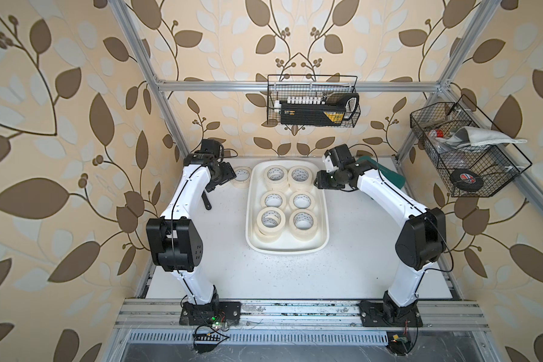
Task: Take out the art tape in the storage box
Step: Move the storage box to the center of the board, then pick up the art tape from the storage box.
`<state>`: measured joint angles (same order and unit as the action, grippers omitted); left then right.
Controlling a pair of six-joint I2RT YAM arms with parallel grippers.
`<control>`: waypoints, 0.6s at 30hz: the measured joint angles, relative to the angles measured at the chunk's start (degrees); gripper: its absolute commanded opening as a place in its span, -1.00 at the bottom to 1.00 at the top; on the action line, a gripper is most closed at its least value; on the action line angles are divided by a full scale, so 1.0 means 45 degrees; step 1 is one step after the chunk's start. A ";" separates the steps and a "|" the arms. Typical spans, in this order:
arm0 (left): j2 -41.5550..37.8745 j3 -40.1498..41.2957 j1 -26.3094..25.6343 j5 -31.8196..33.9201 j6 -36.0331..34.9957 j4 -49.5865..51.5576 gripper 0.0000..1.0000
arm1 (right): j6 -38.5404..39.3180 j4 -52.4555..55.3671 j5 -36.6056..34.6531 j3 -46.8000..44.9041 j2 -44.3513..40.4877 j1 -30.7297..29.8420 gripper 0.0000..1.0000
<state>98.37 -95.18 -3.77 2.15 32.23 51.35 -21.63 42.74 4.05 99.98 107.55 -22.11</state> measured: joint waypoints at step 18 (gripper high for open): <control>-0.2671 0.2419 -0.0607 -0.0593 -0.0015 -0.0015 0.63 | -0.1593 0.1851 -0.1010 0.5620 0.4867 -0.0549 0.08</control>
<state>86.35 -84.29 -6.50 -0.51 32.16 51.29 -28.80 51.07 -0.49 125.27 129.45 -24.58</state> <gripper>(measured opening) 0.815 0.538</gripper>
